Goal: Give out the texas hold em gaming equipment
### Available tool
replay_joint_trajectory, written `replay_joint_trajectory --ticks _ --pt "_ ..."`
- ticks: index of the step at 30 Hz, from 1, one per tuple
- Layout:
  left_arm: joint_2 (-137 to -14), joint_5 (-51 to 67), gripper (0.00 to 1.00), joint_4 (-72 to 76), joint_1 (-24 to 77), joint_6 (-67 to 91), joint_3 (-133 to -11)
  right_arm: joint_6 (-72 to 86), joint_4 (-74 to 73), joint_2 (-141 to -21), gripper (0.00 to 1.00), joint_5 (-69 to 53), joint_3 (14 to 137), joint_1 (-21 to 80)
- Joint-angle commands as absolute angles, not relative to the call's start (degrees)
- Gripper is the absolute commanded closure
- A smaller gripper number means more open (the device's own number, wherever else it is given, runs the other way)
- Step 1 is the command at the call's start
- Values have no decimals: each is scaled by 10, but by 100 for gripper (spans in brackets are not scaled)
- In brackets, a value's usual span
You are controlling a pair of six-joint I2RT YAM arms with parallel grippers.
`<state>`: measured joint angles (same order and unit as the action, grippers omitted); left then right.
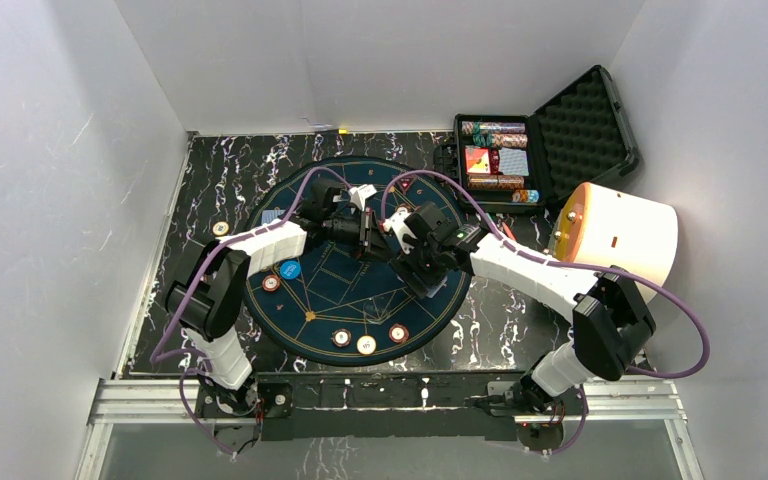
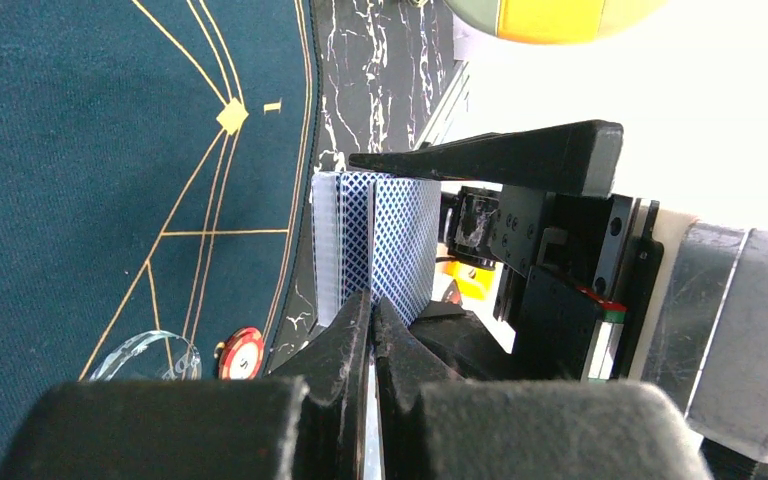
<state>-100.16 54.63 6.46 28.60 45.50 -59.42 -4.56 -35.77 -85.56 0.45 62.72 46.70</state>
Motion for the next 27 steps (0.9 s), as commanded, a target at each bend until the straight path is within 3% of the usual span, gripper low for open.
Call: replay_joint_trajectory --ticks 1,16,27 --pt "-967 577 100 80 286 469 -596 -35 -301 -839 73 16 622 471" --pt "-969 566 90 38 297 432 -605 -43 -267 -807 74 24 599 472" --pt "-969 561 92 19 297 420 -620 -49 -266 -786 75 27 581 472"
